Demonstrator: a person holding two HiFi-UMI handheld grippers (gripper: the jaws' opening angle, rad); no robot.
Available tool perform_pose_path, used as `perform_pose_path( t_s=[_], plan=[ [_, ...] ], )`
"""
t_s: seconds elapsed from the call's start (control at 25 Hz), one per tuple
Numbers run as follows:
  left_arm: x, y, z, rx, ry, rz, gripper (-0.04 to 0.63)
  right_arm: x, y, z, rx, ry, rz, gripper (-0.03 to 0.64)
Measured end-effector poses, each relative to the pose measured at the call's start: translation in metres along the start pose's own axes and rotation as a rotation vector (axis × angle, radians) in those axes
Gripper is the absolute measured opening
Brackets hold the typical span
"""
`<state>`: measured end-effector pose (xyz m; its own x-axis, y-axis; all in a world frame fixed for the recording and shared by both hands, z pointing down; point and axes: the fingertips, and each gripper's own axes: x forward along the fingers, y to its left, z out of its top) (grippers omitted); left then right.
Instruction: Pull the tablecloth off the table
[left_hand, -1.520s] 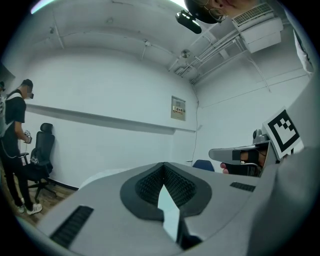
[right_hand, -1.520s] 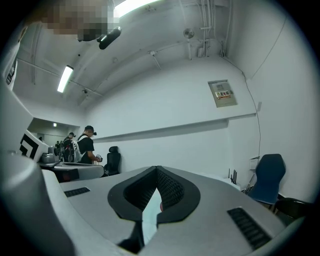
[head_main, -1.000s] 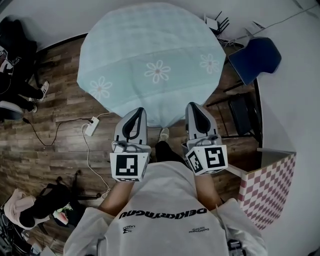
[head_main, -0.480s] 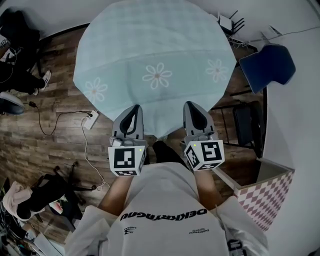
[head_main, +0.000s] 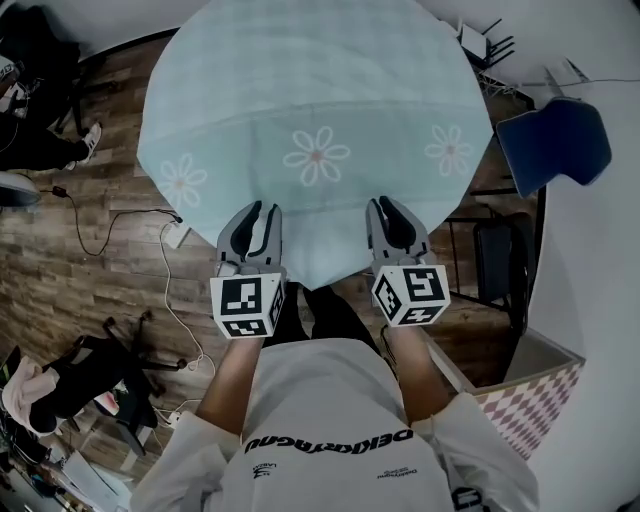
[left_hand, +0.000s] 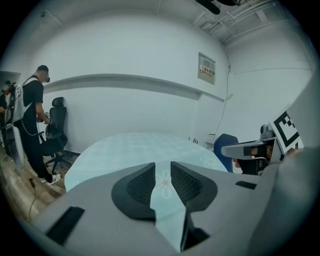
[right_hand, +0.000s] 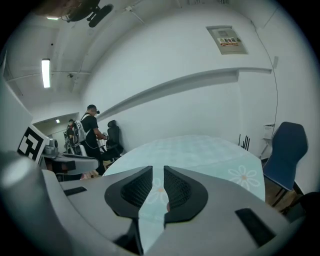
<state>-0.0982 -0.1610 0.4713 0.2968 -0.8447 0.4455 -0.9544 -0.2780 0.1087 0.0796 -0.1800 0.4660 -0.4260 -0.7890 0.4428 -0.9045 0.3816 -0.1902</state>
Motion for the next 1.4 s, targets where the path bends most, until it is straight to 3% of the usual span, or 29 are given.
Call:
perform_pose_path(
  t_s=[0.44, 0.68, 1.12, 1.4],
  plan=[
    [0.062, 0.054, -0.06, -0.058, 0.121, 0.08, 0.173, 0.071, -0.043, -0.049, 0.0, 0.108, -0.073, 0.185],
    [0.094, 0.076, -0.098, -0.069, 0.208, 0.114, 0.241, 0.101, -0.081, -0.087, 0.009, 0.207, -0.155, 0.262],
    [0.133, 0.108, -0.149, -0.094, 0.317, 0.164, 0.311, 0.128, -0.144, -0.139, 0.033, 0.315, -0.307, 0.3],
    [0.141, 0.114, -0.166, -0.101, 0.344, 0.173, 0.314, 0.128, -0.18, -0.14, 0.049, 0.297, -0.391, 0.311]
  ],
)
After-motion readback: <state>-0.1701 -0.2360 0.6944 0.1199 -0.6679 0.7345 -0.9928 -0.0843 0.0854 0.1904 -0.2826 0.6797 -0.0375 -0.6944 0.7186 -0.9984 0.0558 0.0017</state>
